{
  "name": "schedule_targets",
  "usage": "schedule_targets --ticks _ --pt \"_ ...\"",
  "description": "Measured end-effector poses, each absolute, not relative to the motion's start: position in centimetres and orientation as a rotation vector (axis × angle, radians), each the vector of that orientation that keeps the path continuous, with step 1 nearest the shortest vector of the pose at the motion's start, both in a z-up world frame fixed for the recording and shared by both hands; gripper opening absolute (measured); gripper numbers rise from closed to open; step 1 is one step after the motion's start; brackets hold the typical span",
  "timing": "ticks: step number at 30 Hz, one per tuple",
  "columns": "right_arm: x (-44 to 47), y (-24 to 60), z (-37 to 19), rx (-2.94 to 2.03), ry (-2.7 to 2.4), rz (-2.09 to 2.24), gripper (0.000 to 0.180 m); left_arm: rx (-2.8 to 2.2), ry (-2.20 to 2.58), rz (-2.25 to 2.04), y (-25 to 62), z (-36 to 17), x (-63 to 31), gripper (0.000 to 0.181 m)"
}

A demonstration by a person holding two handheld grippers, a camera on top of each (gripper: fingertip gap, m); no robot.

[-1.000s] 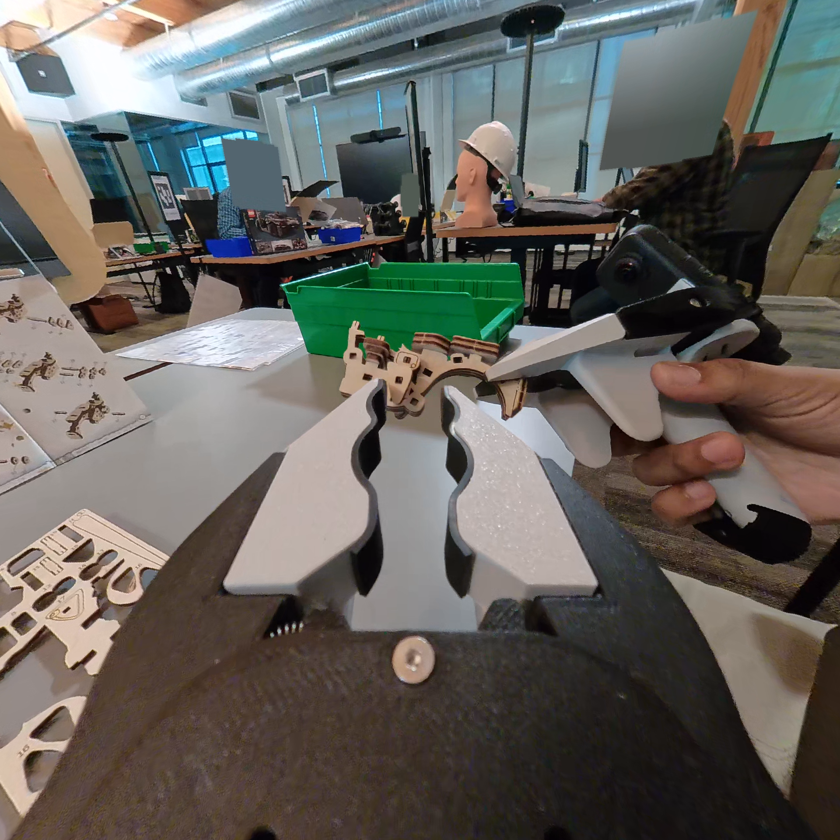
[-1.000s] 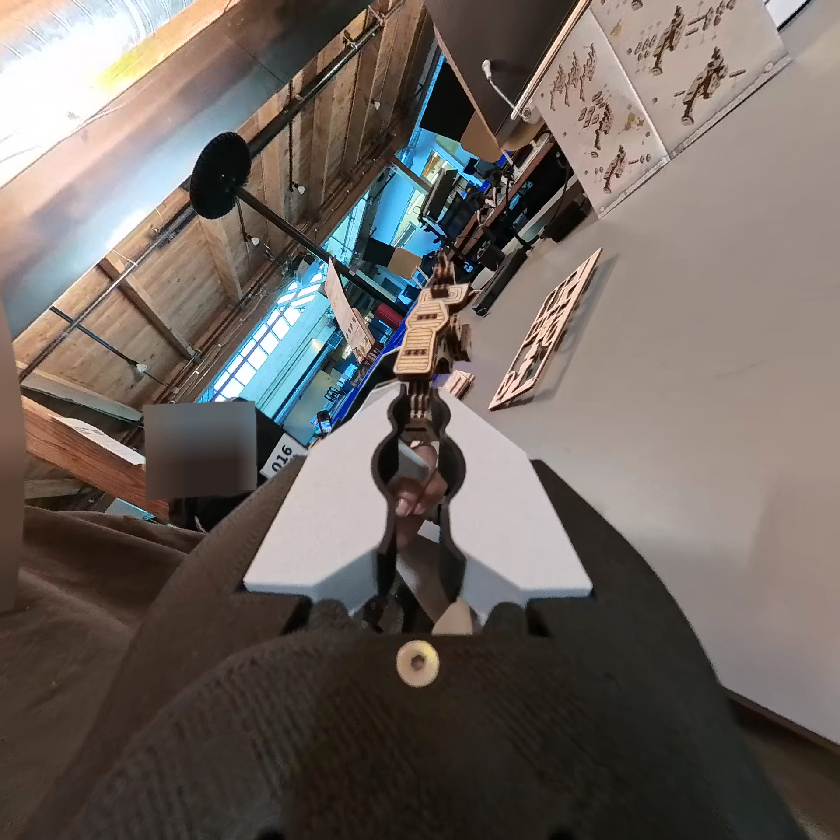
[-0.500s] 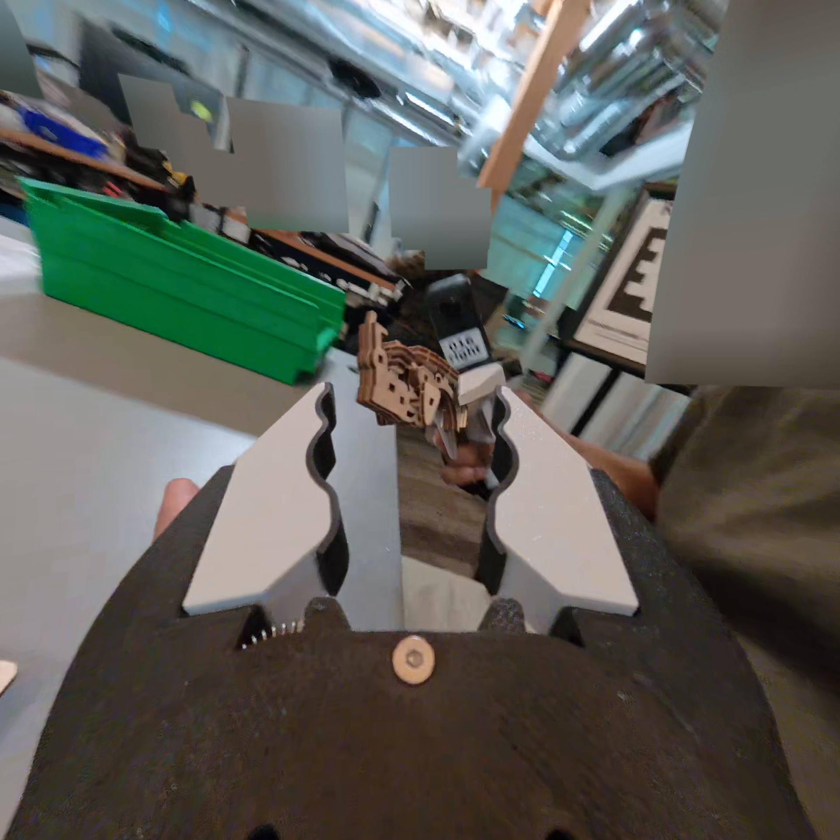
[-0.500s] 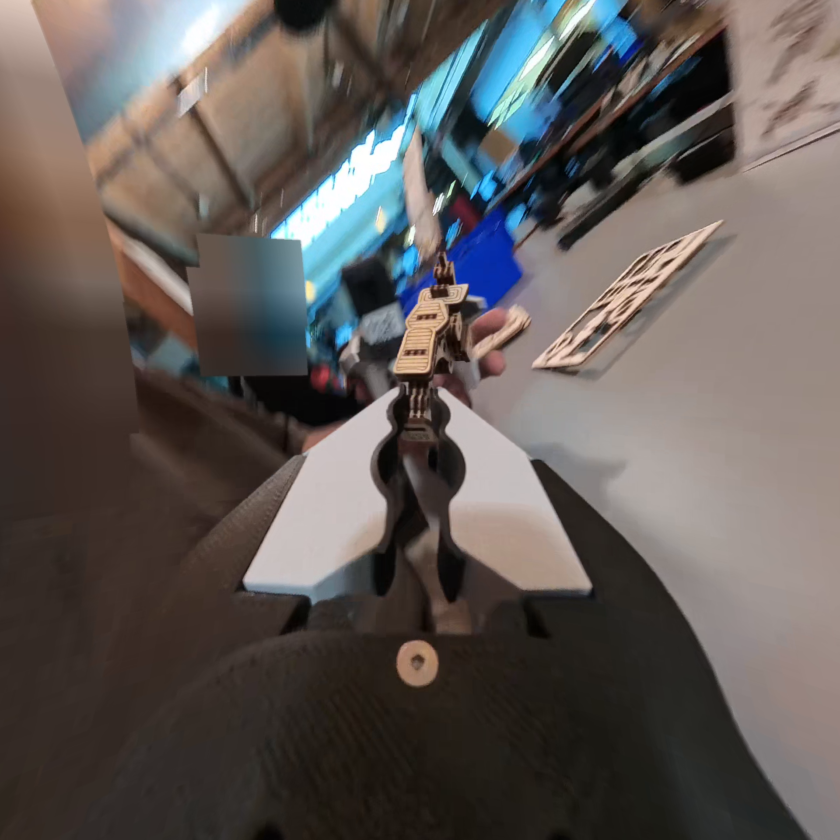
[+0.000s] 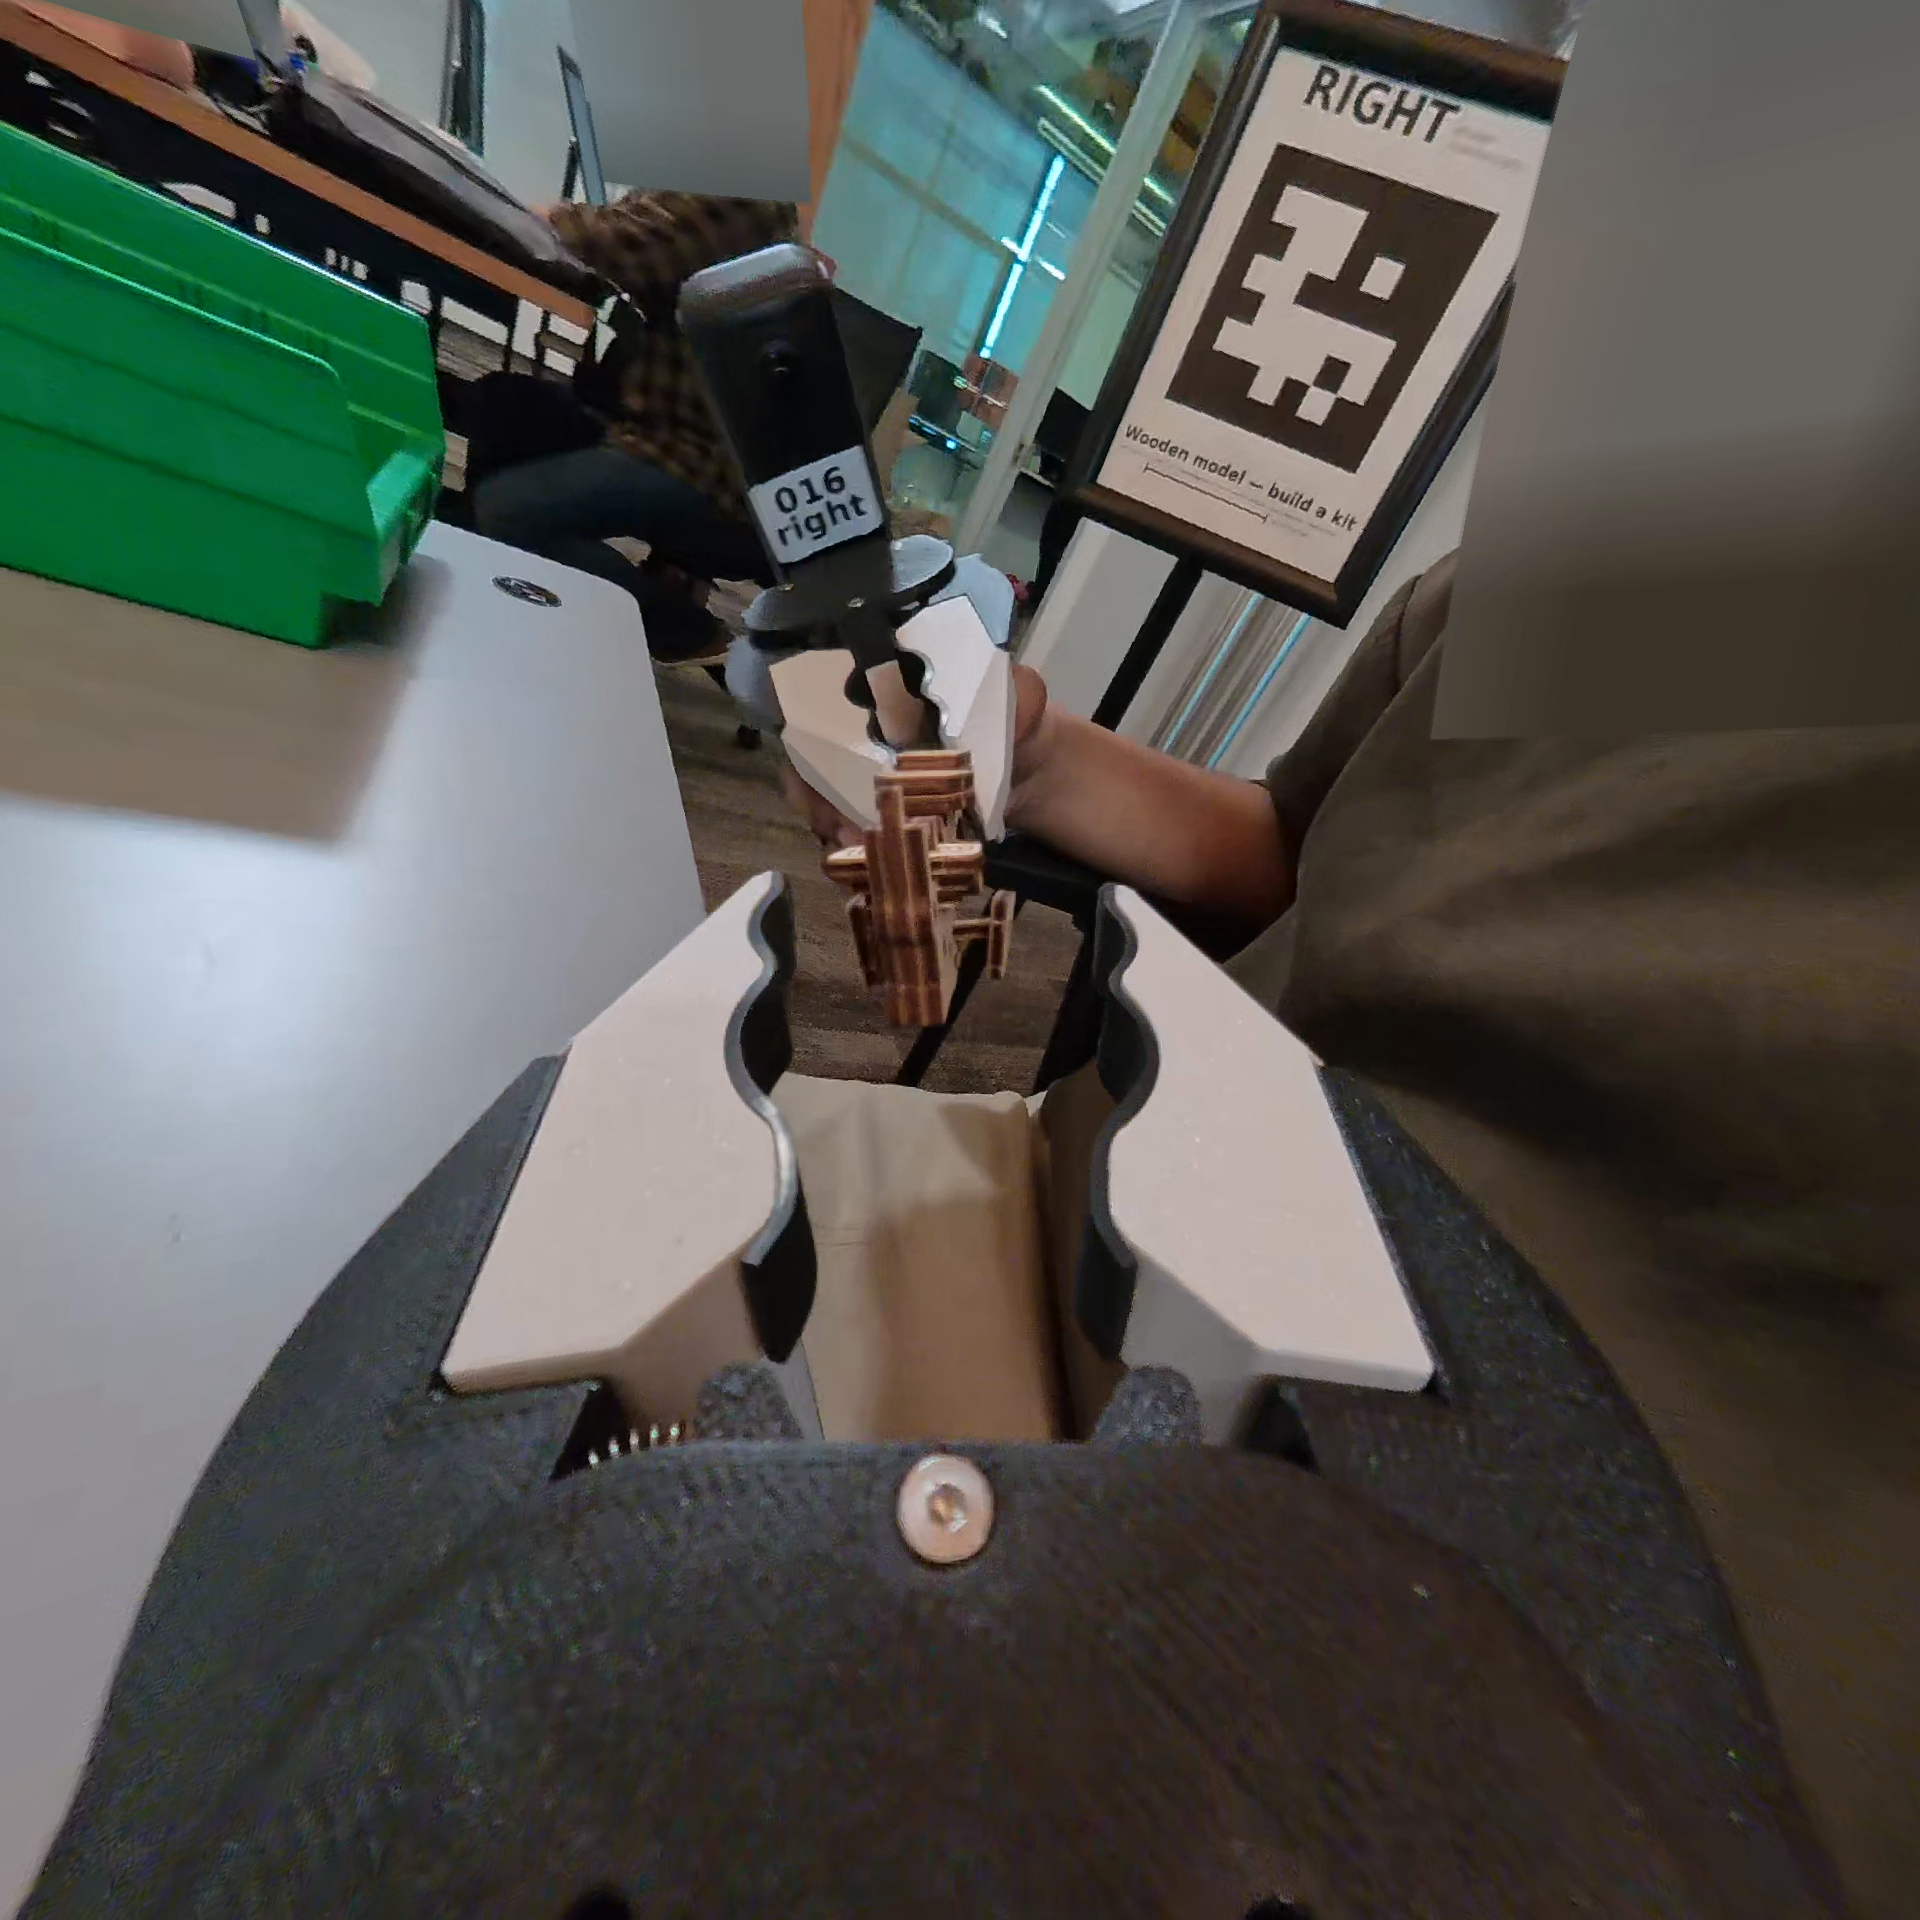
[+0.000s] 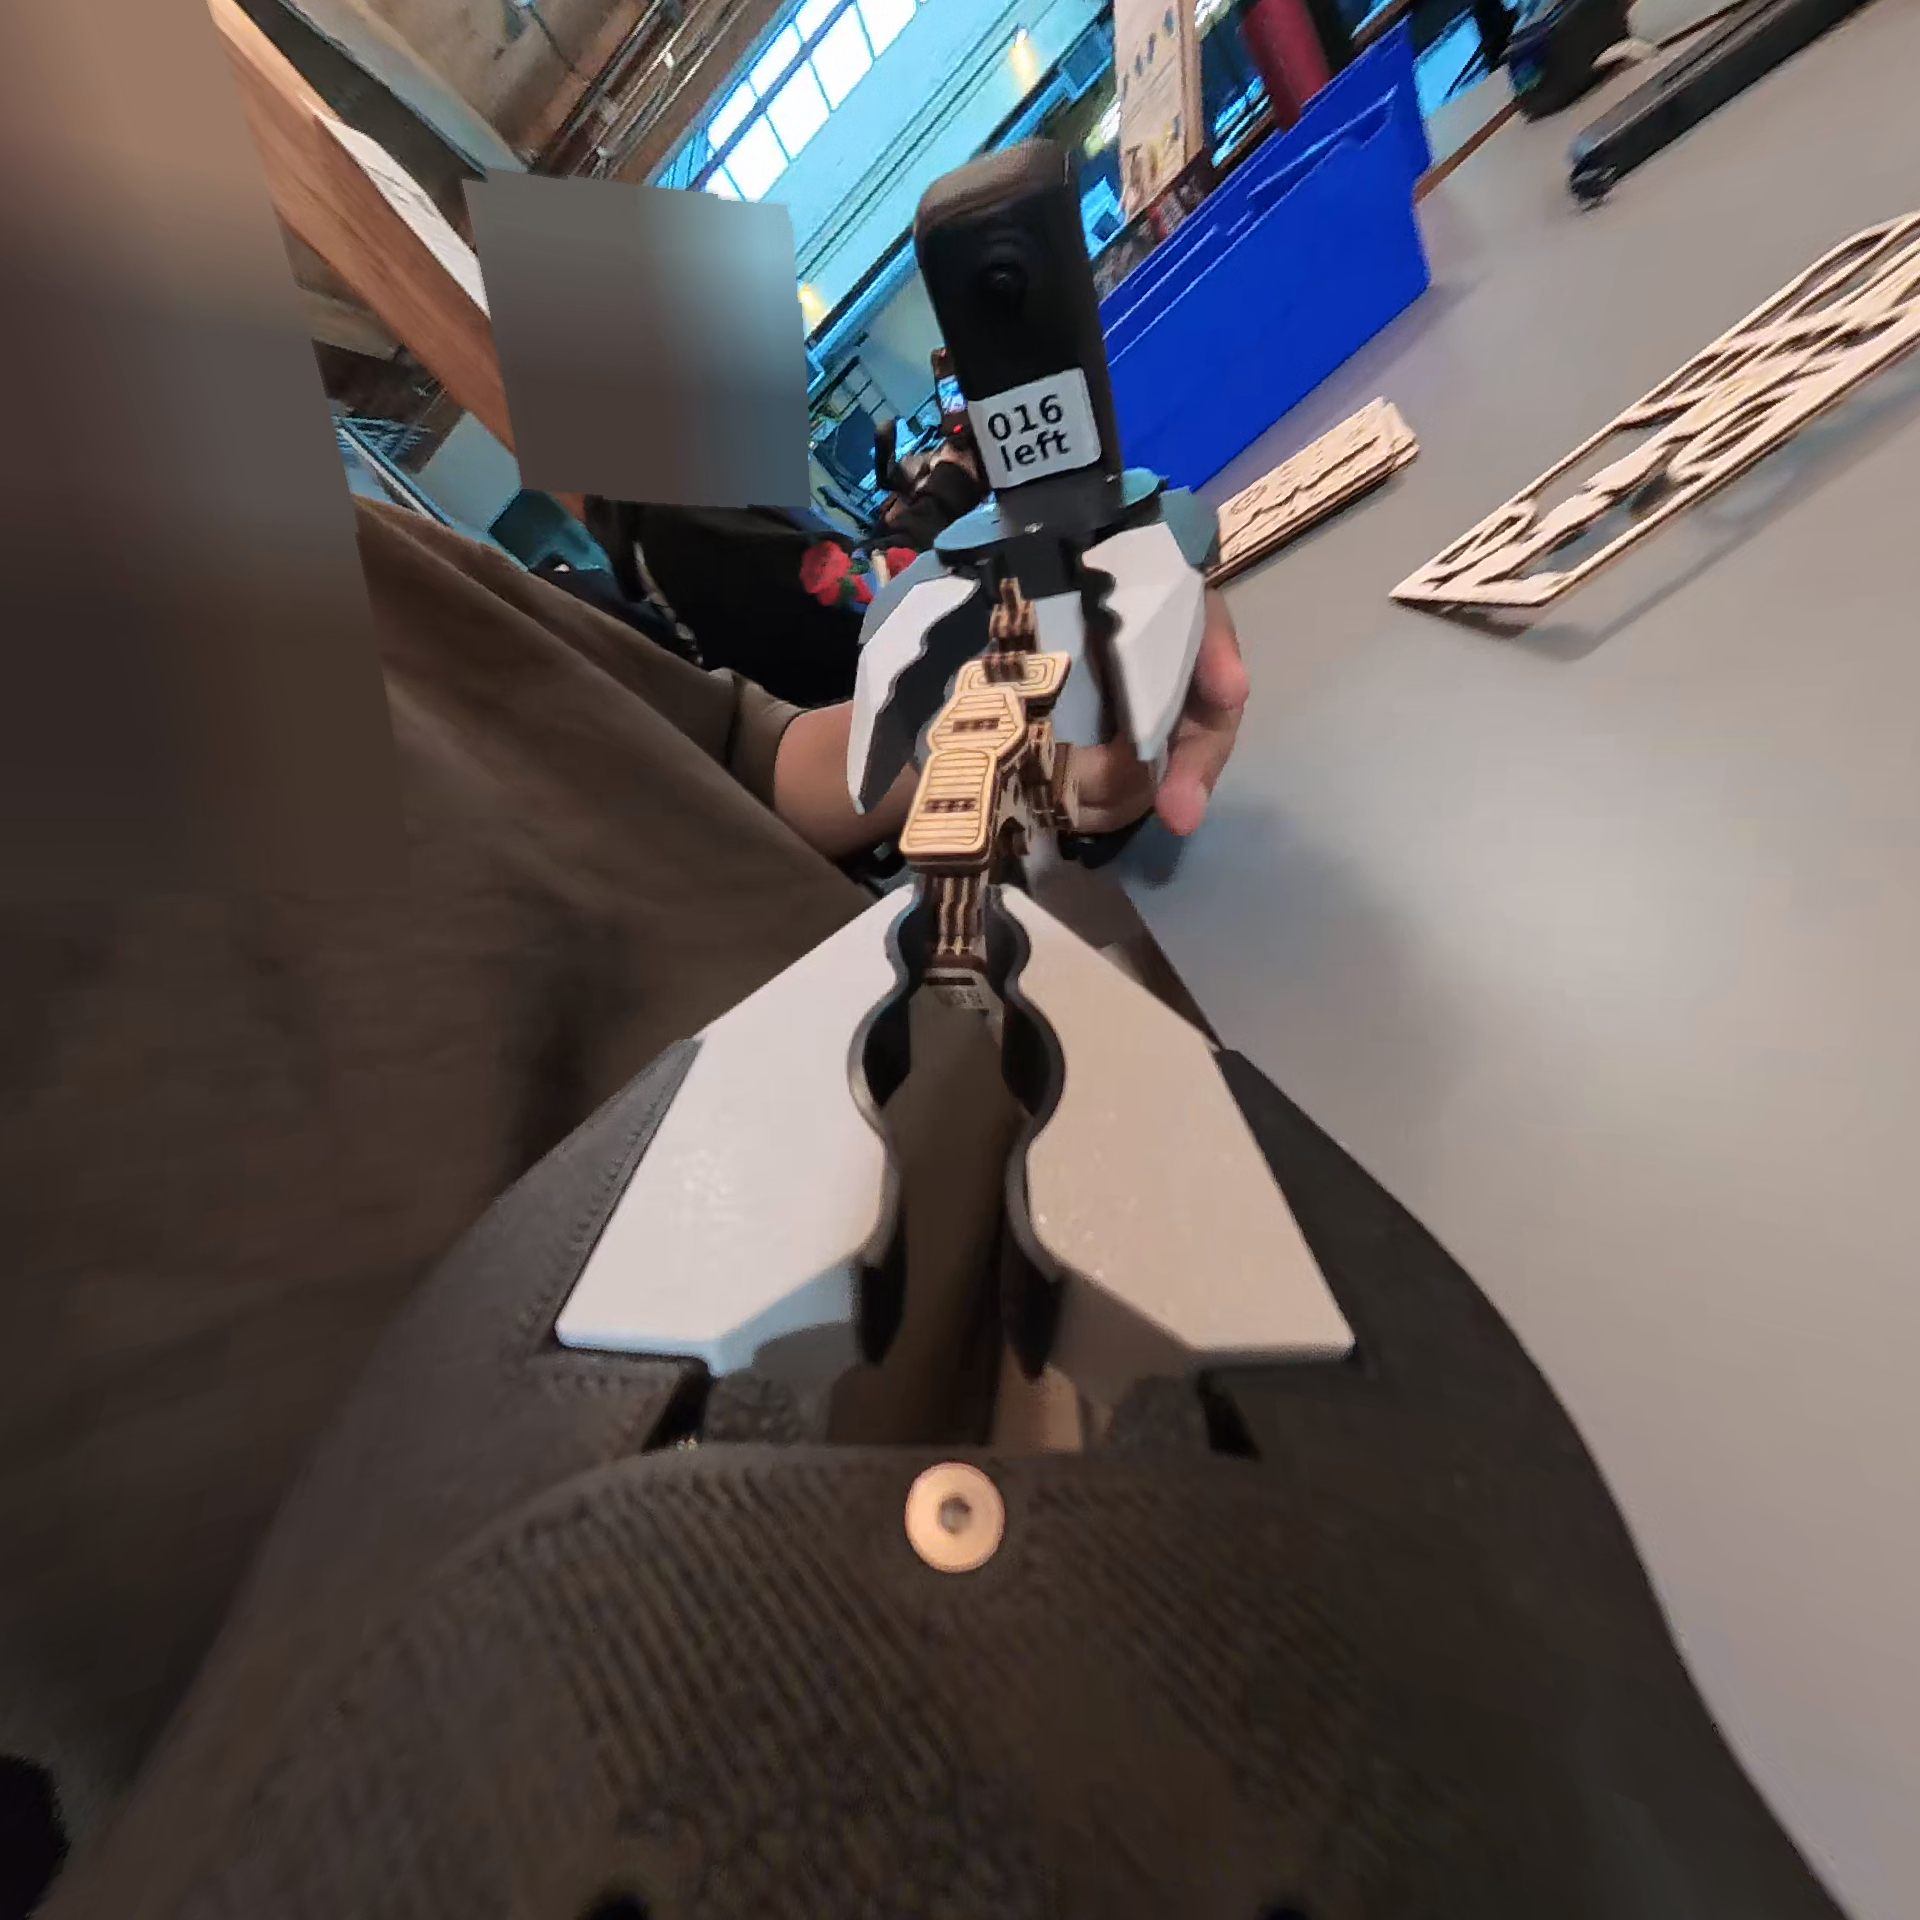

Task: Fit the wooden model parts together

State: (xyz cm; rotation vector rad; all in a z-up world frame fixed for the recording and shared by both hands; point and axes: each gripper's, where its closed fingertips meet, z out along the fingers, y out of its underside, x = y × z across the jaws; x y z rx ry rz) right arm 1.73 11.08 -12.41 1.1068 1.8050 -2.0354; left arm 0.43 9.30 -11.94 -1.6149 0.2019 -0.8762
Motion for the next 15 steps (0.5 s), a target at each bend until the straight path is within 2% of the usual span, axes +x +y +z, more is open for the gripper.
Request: schedule_targets --ticks 12,15 --pt "3.0 10.7 -12.1 1.01 1.878 -2.02 0.009 -1.625 0.306 -0.95 8.1 -12.2 1.9 0.048" --pt "3.5 10.4 -11.9 0.969 1.911 -2.019 0.009 -1.62 0.335 -0.944 8.0 -12.2 2.4 0.04"
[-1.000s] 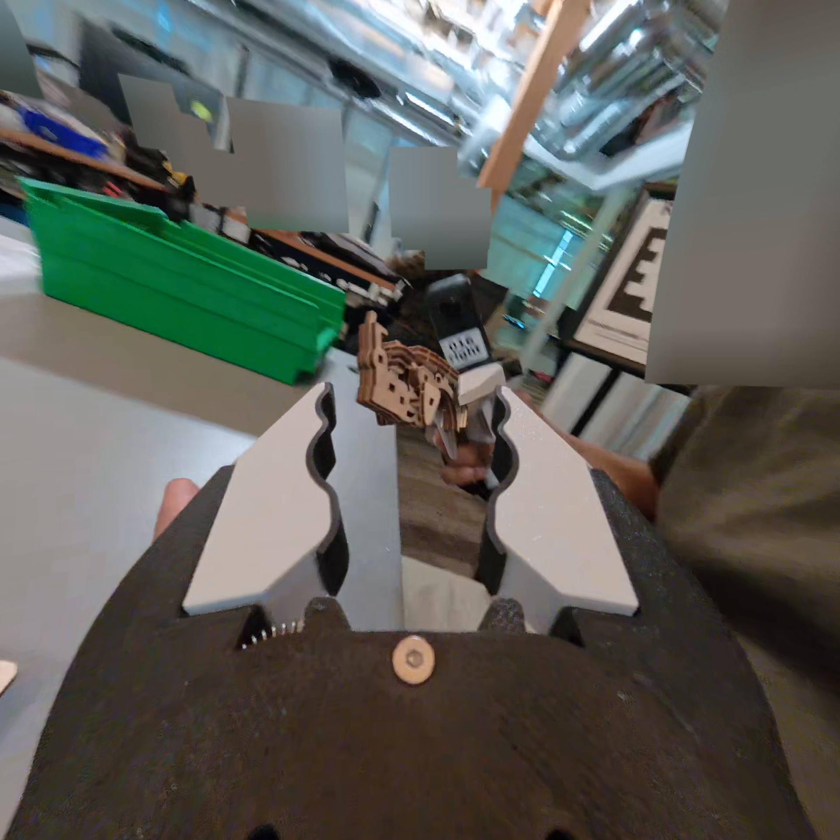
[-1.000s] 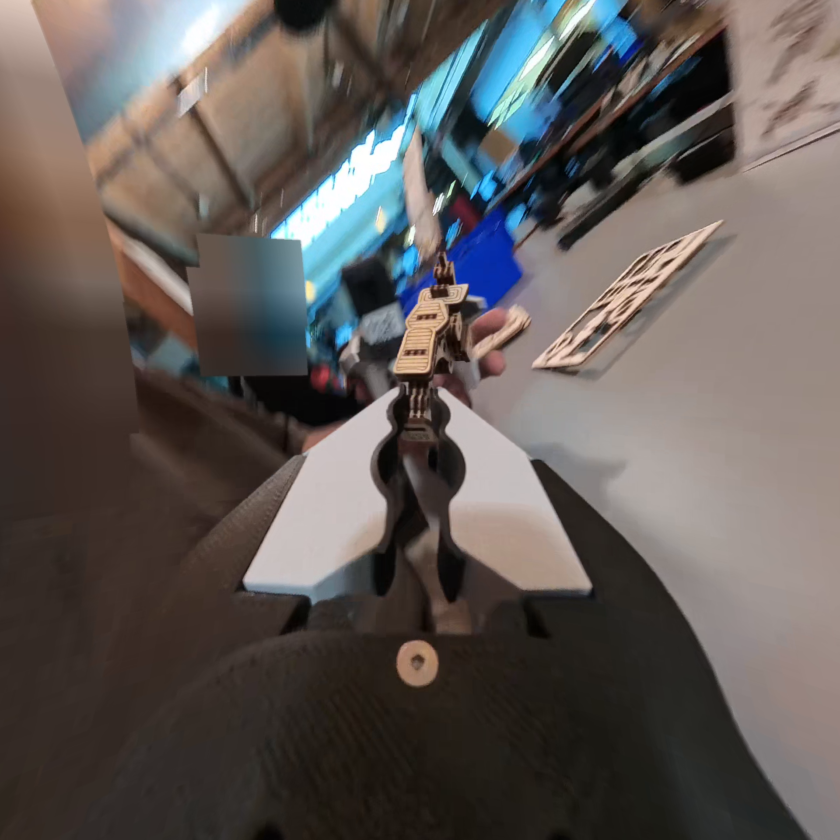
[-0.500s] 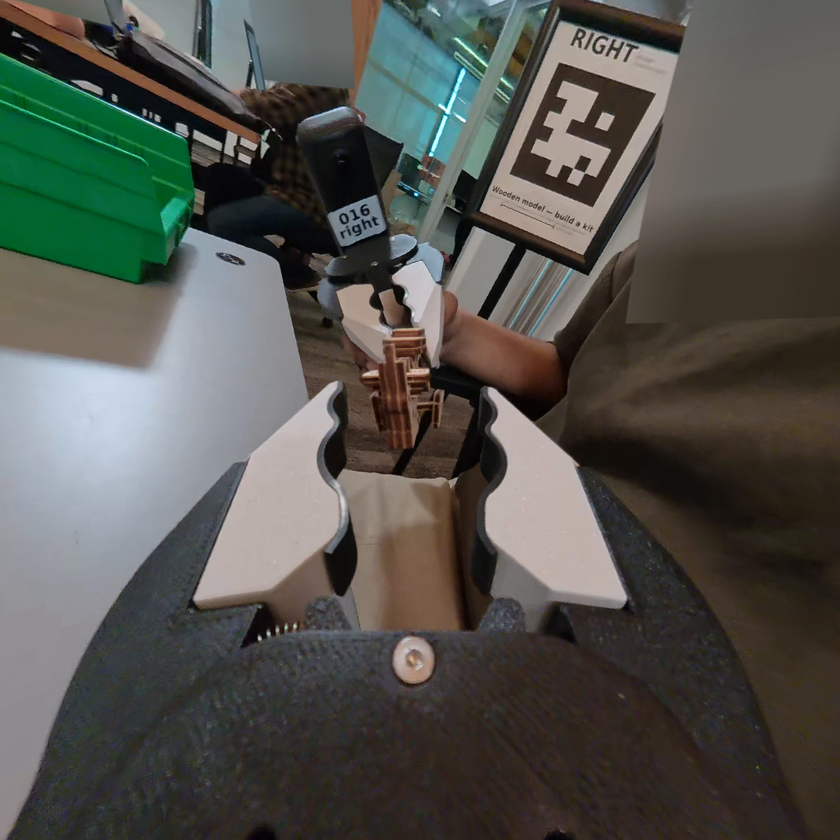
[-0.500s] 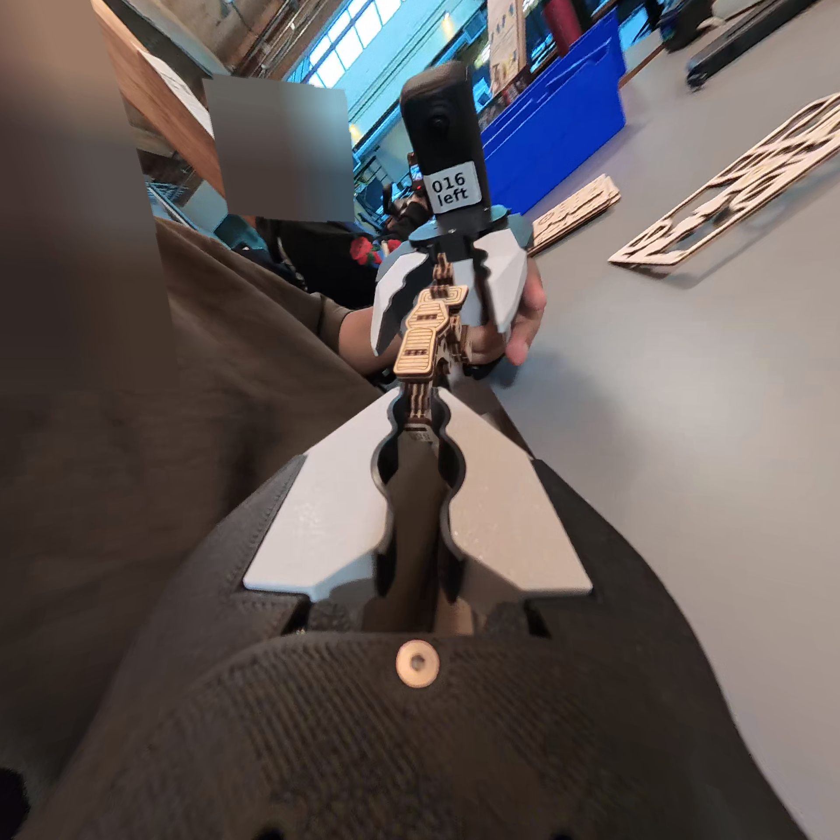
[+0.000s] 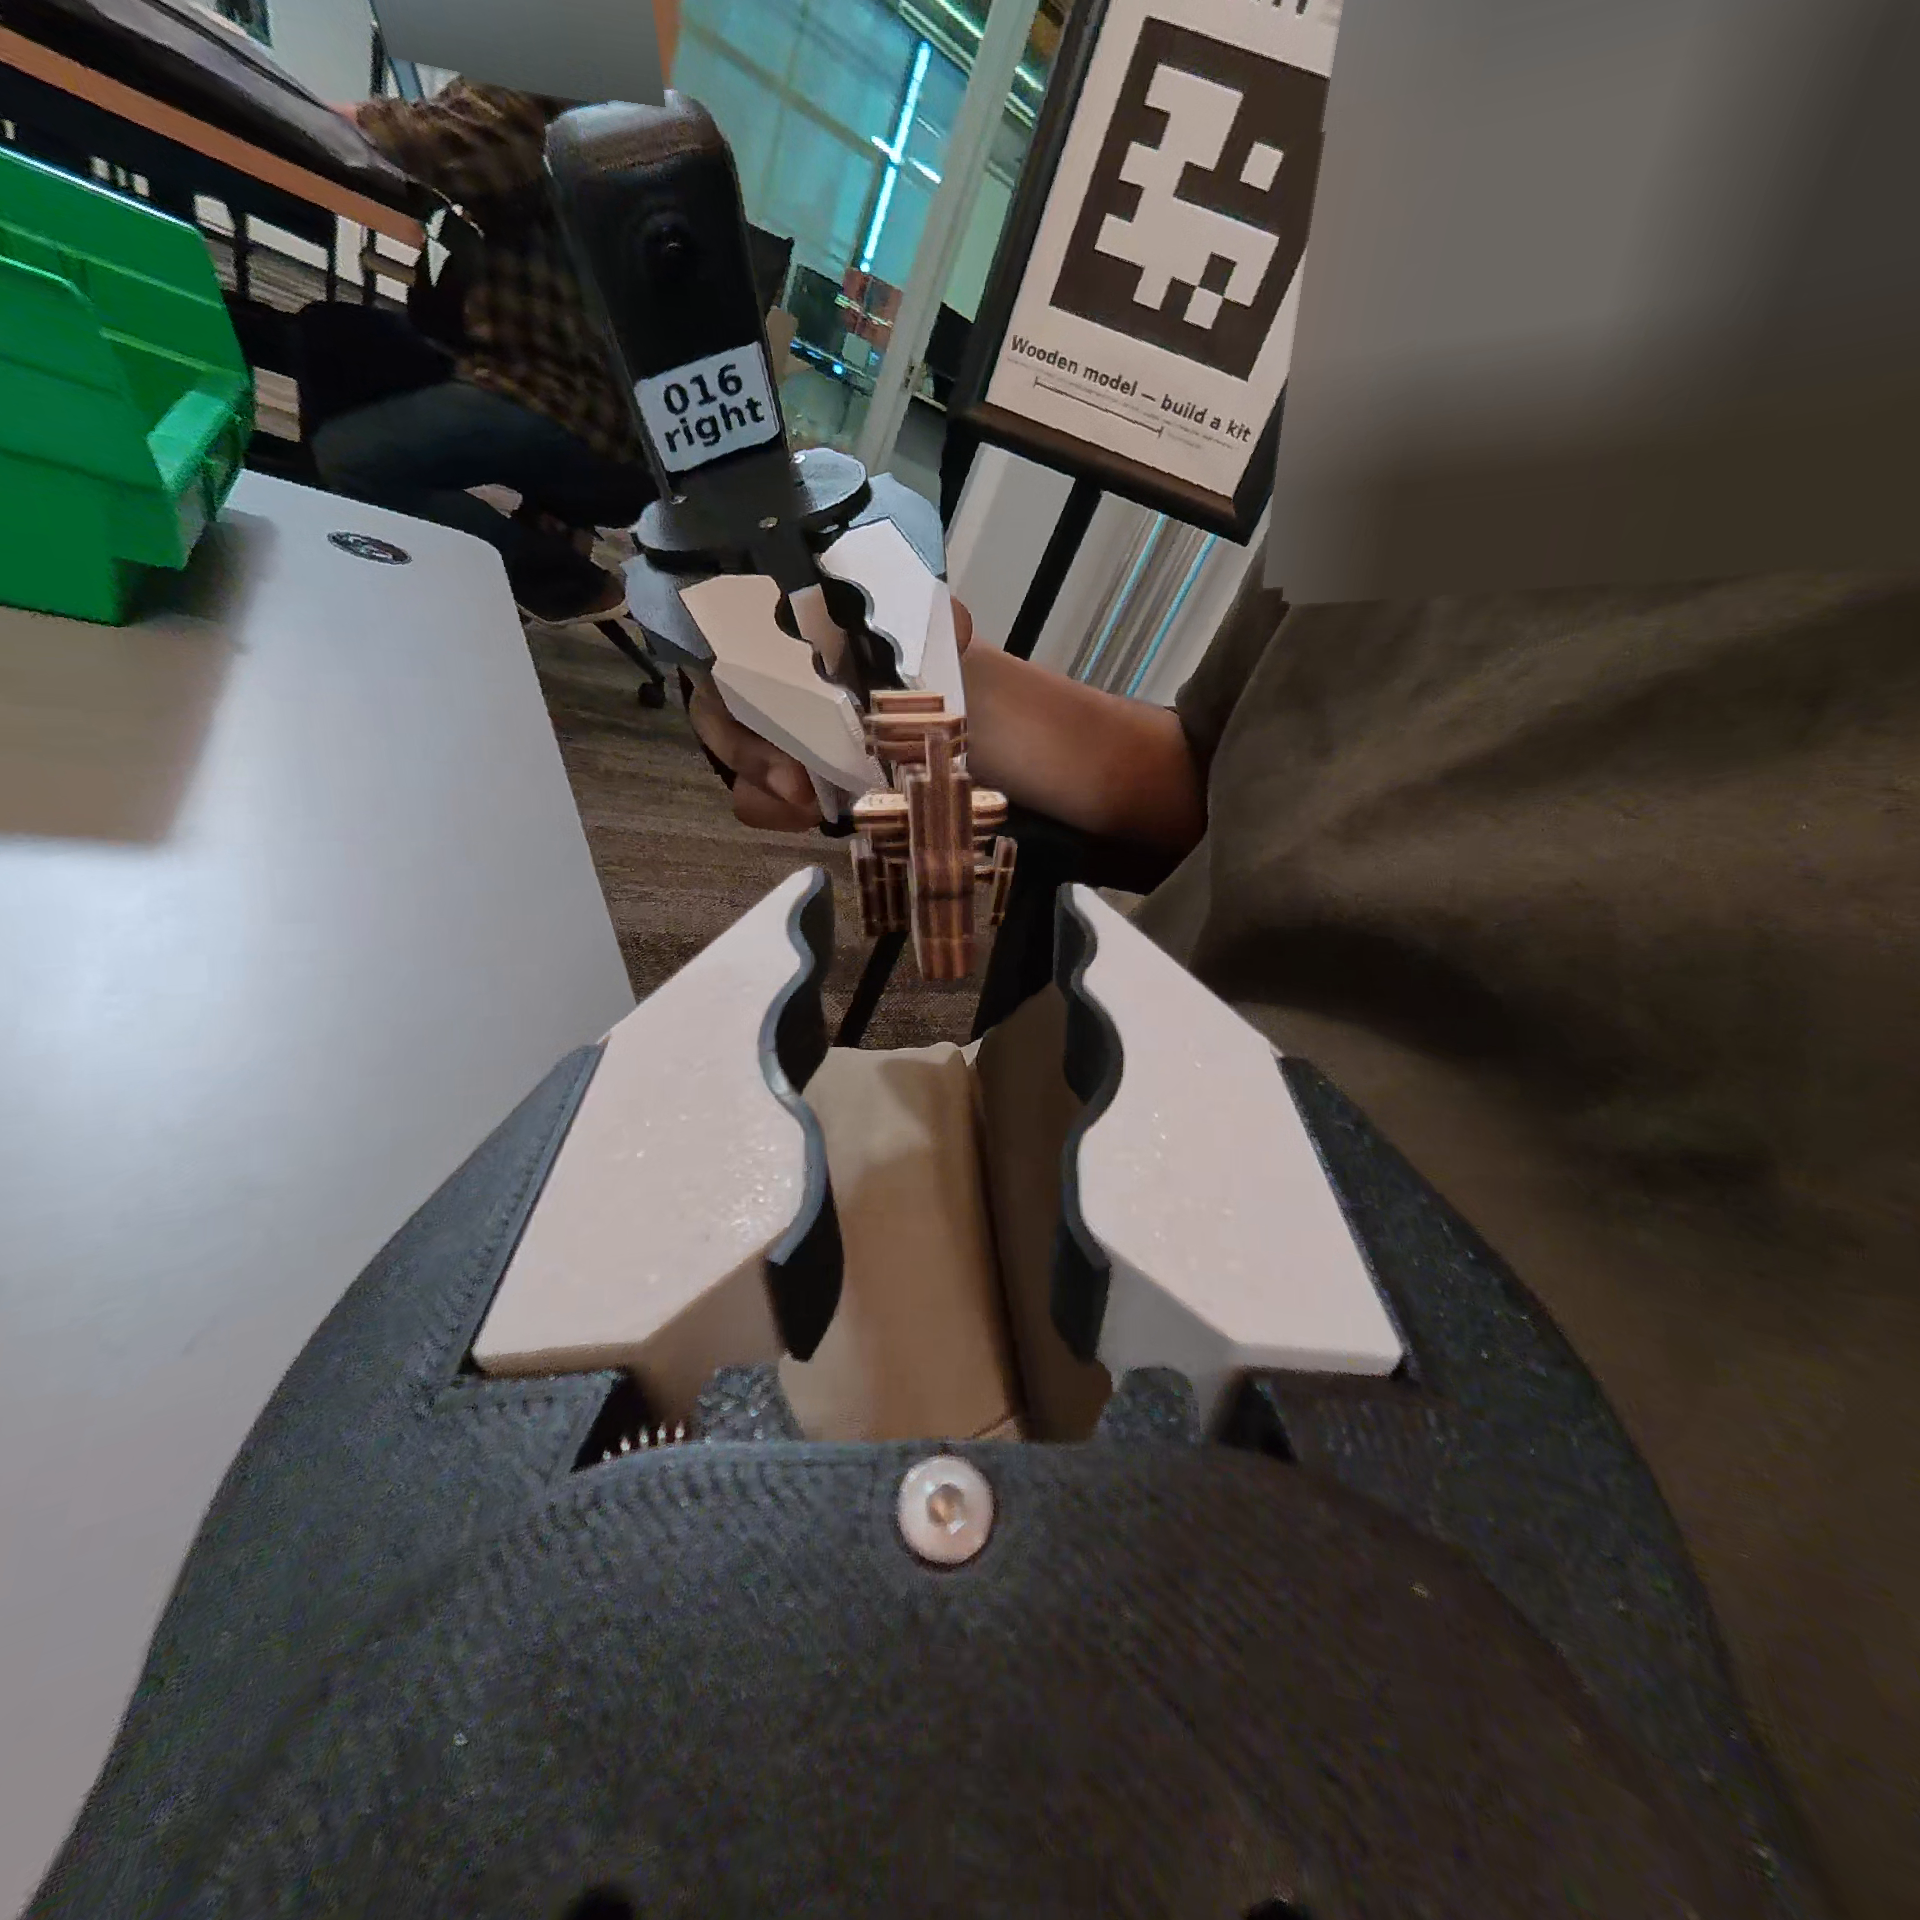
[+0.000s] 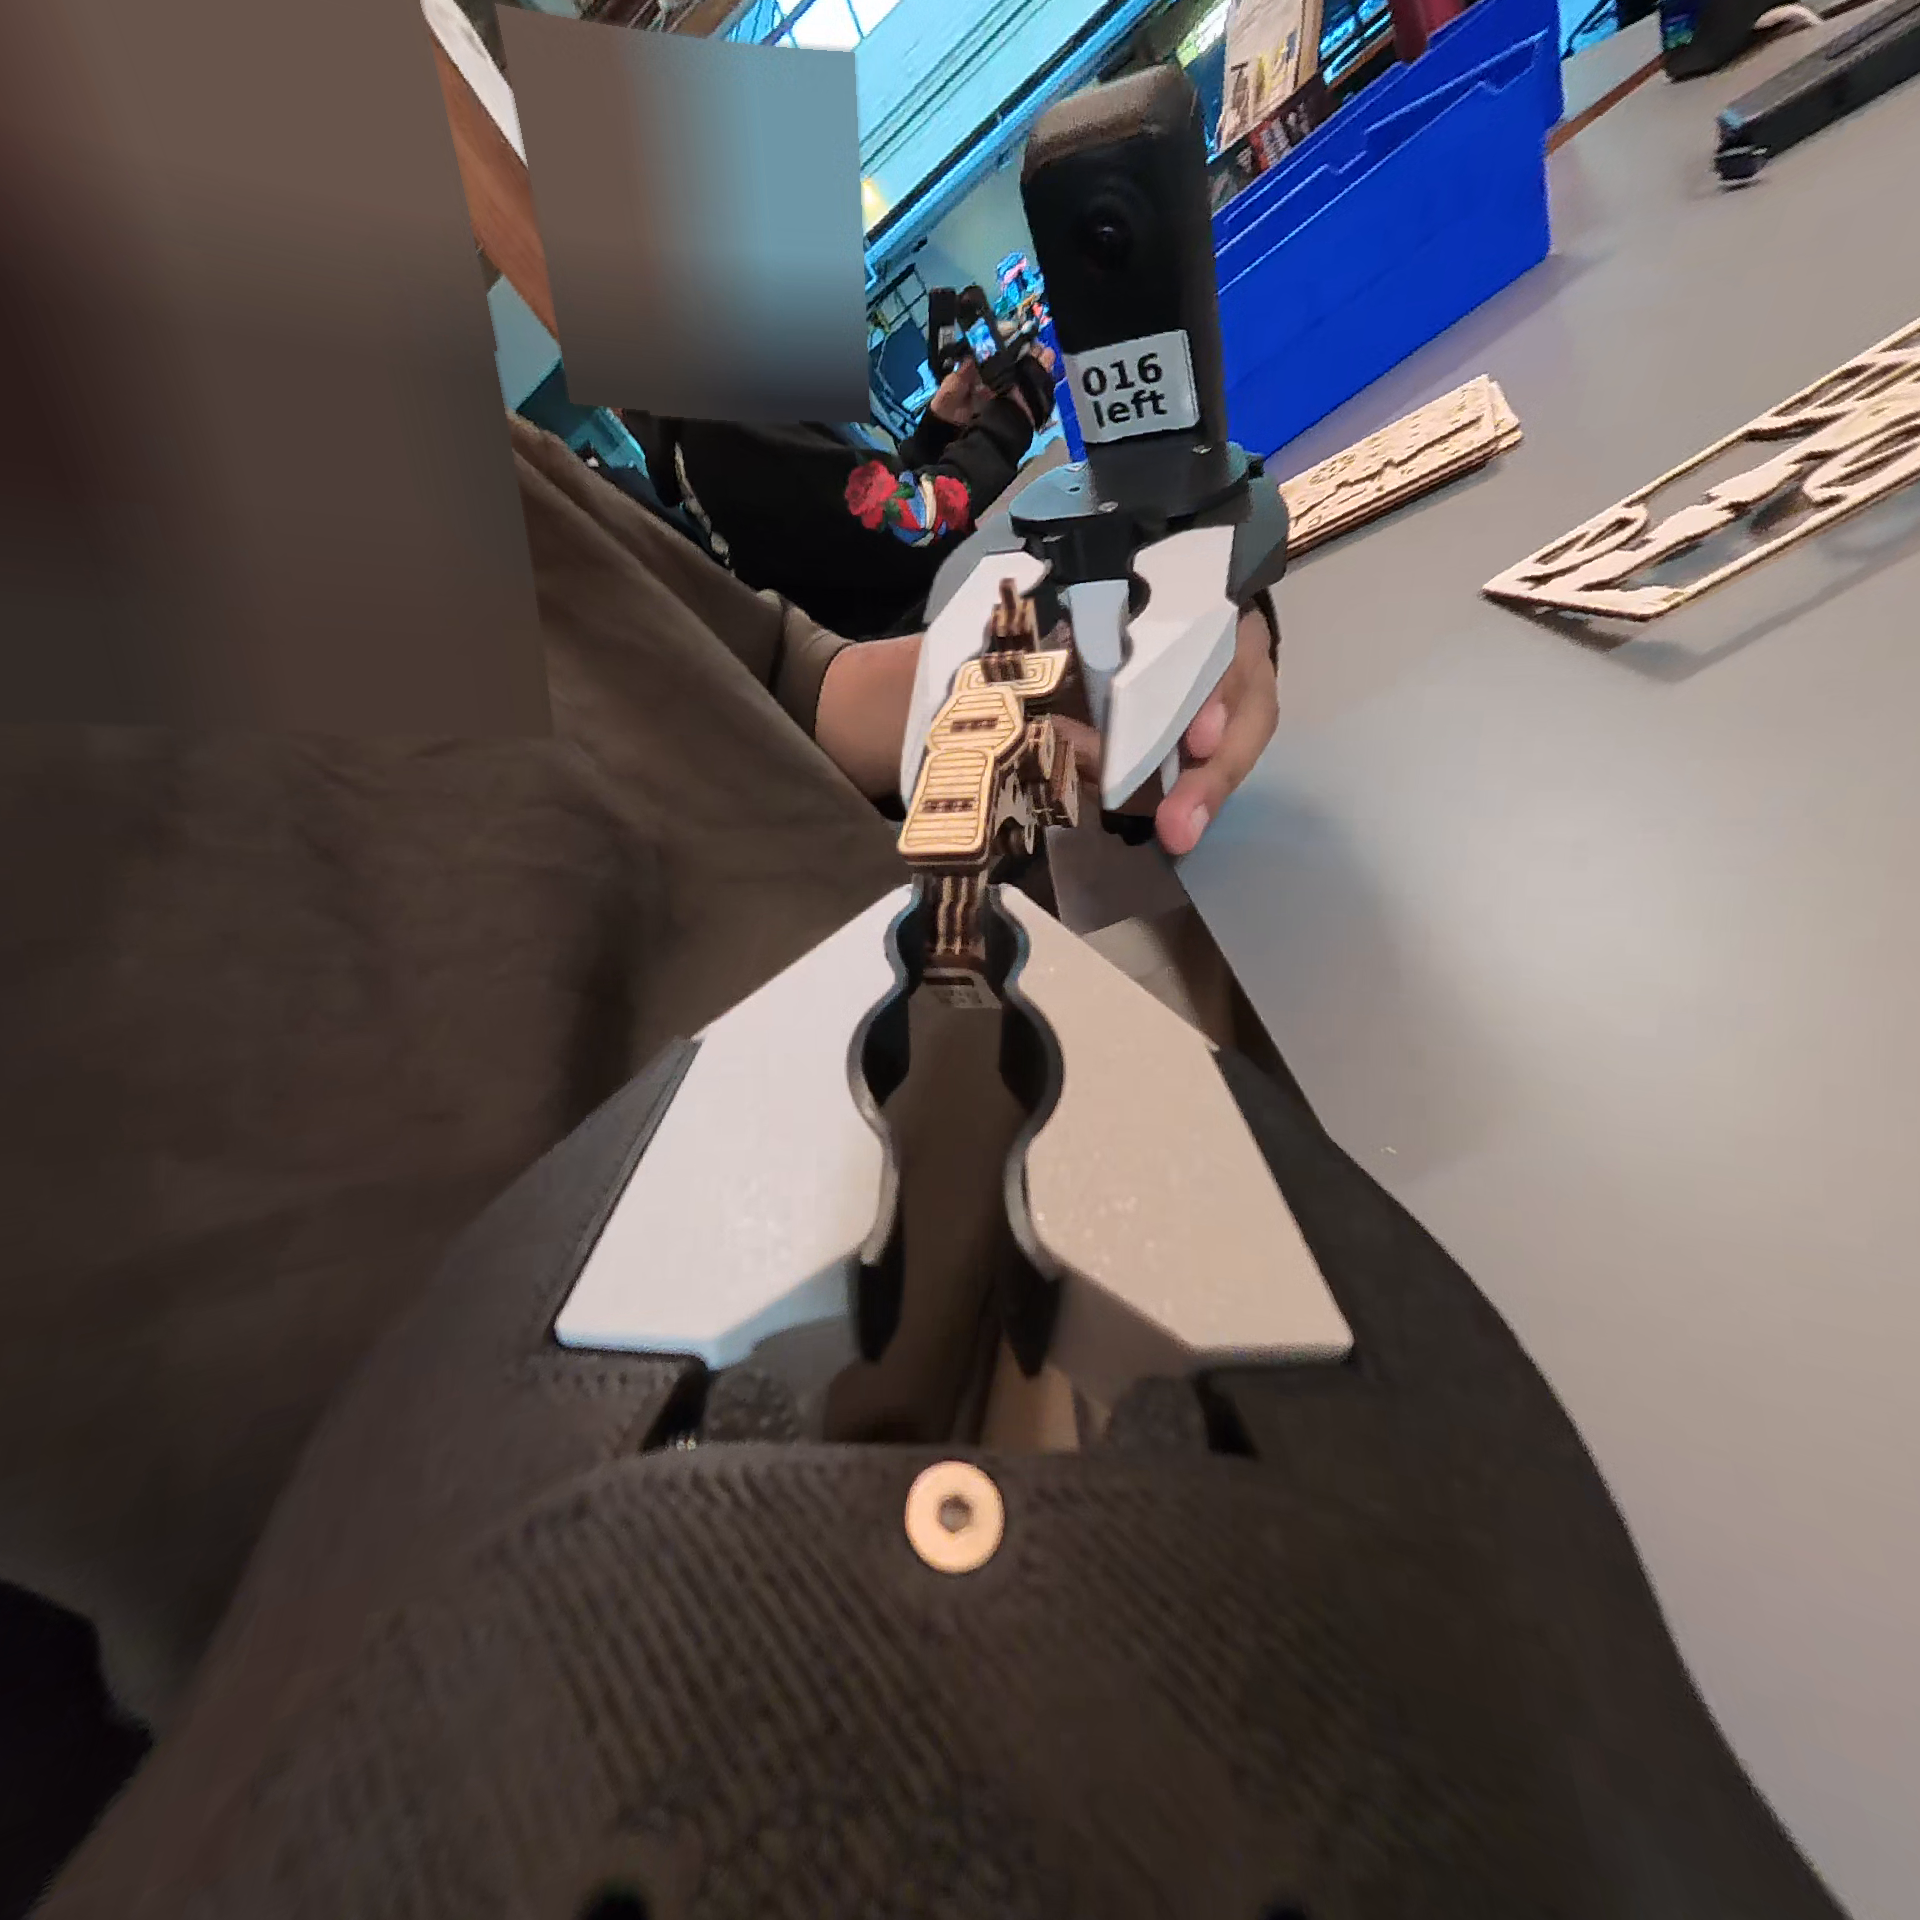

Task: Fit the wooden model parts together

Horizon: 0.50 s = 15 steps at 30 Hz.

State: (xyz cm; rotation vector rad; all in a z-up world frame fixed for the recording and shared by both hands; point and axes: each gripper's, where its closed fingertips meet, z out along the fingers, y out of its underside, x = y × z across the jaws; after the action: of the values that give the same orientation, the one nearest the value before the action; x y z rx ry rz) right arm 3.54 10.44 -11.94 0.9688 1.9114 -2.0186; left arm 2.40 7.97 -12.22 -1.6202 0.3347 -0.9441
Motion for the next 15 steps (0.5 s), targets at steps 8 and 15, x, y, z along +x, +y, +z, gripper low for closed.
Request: schedule_targets --ticks 8,15 --pt "3.3 10.7 -12.4 1.017 1.833 -1.988 0.009 -1.641 0.301 -0.942 8.5 -12.6 2.3 0.034" --pt "2.1 11.5 -12.8 1.123 1.512 -1.948 0.009 -1.639 0.221 -0.977 9.0 -12.7 1.5 0.037"
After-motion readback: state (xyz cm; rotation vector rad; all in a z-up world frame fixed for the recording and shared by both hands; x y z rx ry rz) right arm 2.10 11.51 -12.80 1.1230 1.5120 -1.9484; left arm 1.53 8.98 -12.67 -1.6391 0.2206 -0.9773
